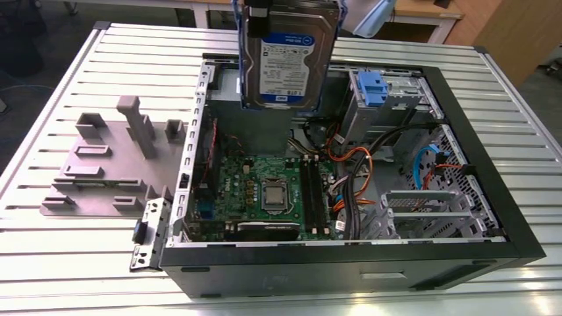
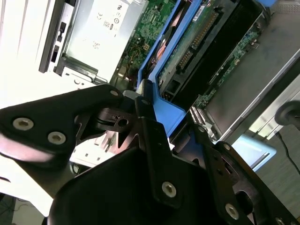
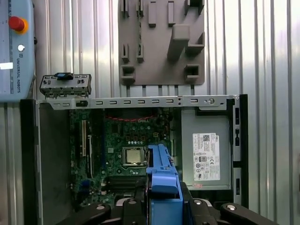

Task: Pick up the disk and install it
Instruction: 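Pick up the disk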

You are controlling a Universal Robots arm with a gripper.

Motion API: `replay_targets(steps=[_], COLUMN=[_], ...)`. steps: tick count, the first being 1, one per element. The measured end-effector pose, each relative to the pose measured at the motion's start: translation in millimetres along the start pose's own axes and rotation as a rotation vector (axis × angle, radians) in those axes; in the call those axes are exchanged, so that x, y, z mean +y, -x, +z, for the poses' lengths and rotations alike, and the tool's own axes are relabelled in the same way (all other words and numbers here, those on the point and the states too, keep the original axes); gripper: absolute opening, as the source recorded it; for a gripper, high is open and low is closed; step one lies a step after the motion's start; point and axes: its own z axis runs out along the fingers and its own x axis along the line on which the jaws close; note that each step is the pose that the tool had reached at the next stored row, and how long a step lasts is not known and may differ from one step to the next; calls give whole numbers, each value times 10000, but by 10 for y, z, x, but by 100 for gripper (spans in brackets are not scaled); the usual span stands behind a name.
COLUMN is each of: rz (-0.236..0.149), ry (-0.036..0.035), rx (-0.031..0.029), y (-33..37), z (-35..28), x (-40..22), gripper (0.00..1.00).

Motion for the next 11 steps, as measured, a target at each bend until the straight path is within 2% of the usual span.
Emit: replay_targets(steps=[4,11], rz=[0,1], ry=[-1,-1], rx=[-1,22], y=[-4,-36], z=[1,2], x=[-34,-58], gripper=[36,36])
